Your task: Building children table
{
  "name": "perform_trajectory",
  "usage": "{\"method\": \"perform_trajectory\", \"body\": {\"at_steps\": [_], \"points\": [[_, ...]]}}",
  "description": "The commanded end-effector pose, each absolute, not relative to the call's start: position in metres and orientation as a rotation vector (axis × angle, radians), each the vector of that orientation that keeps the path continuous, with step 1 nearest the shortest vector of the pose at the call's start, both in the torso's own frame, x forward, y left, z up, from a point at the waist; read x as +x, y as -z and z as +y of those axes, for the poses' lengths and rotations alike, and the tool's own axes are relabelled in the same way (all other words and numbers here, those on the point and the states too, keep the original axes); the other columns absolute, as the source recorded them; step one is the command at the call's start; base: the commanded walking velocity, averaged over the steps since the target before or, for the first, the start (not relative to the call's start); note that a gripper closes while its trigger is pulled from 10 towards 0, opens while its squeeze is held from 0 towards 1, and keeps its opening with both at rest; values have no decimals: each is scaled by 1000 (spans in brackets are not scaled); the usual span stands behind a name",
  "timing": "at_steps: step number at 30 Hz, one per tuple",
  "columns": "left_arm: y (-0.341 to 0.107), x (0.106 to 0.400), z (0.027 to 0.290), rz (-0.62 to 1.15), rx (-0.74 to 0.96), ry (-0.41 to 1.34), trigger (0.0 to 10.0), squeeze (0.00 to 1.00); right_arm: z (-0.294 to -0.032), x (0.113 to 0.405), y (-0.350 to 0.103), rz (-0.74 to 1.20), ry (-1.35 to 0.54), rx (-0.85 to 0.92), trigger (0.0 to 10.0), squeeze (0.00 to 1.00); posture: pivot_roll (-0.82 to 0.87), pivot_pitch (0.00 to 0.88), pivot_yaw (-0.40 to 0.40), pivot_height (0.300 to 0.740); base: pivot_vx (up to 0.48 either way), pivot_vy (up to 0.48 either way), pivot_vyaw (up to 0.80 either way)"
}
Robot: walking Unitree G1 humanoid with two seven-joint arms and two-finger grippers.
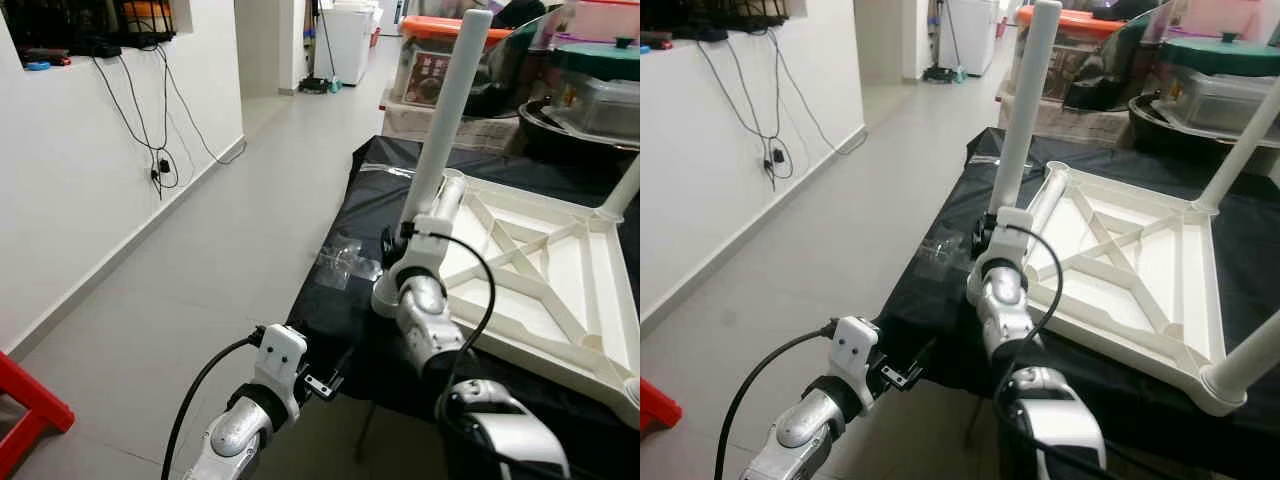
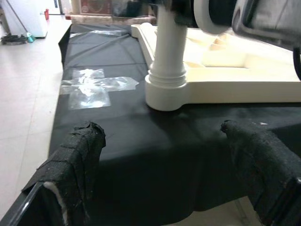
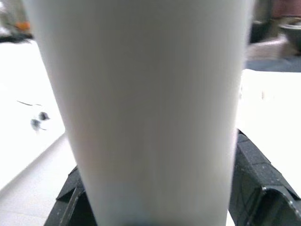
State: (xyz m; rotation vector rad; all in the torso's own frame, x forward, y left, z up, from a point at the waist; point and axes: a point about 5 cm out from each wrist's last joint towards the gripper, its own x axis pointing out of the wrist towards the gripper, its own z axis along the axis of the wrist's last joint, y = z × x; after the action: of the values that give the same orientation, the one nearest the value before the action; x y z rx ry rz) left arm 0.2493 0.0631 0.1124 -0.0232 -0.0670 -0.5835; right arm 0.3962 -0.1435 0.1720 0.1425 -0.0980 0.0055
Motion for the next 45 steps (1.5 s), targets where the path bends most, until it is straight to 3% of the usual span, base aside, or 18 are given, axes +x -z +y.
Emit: {"method": "perform_trajectory", "body": {"at_steps": [1,8,10,12,14,22,23,26,29,31,34,35,38,39,40,41,42,45], "points": [[-111,251,61,-60,-15,591,10000,0,-142,401,-180,-87,-182,159,10000,0,59,0,-81,740,0,0,0],[-112,251,61,-60,-14,590,10000,0,-132,400,-181,-49,-400,131,10000,0,64,0,-84,740,0,0,0],[-112,252,61,-61,-13,591,10000,0,-127,399,-181,-29,-497,123,10000,0,65,0,-85,740,0,0,0],[-113,252,61,-64,-11,590,10000,0,-112,393,-179,20,-772,81,10000,0,79,0,-95,740,0,0,0],[-114,252,61,-67,-10,589,10000,0,-105,388,-178,51,-916,52,10000,0,87,0,-100,740,0,0,0],[-117,251,62,-74,-7,587,10000,0,-88,378,-177,126,-1185,46,10000,0,106,0,-113,740,0,0,0],[-117,251,62,-74,-7,587,10000,0,-87,378,-177,129,-1200,49,0,0,106,0,-113,740,0,0,0],[-118,250,62,-75,-7,587,10000,0,-86,377,-177,129,-1209,47,0,0,106,0,-113,740,0,0,0],[-118,251,63,-74,-7,587,10000,0,-87,380,-176,106,-1131,30,0,0,105,0,-111,740,0,0,0],[-118,251,64,-72,-7,586,10000,0,-97,391,-173,105,-859,19,0,0,95,0,-104,740,0,0,0],[-118,252,64,-72,-7,586,10000,0,-103,394,-172,107,-762,19,0,0,95,0,-104,740,0,0,0],[-118,252,64,-71,-7,585,10000,0,-112,400,-171,117,-603,42,0,0,90,0,-99,740,0,0,0],[-118,252,64,-71,-7,585,10000,0,-112,400,-171,117,-603,42,0,0,90,0,-99,740,0,0,0],[-118,252,64,-70,-8,585,10000,0,-123,403,-170,128,-448,61,0,0,83,0,-93,740,0,0,0],[-118,252,64,-69,-7,586,10000,0,-150,405,-163,137,-137,88,0,0,78,0,-84,740,0,0,0],[-118,252,64,-69,-7,586,10000,0,-150,405,-163,137,-137,88,0,0,78,0,-84,740,0,0,0],[-118,253,64,-68,-7,586,10000,0,-172,402,-156,147,130,122,0,0,79,0,-84,740,0,0,0],[-118,253,64,-68,-7,586,10000,0,-185,397,-150,153,297,144,0,0,77,0,-86,740,0,0,0]]}}
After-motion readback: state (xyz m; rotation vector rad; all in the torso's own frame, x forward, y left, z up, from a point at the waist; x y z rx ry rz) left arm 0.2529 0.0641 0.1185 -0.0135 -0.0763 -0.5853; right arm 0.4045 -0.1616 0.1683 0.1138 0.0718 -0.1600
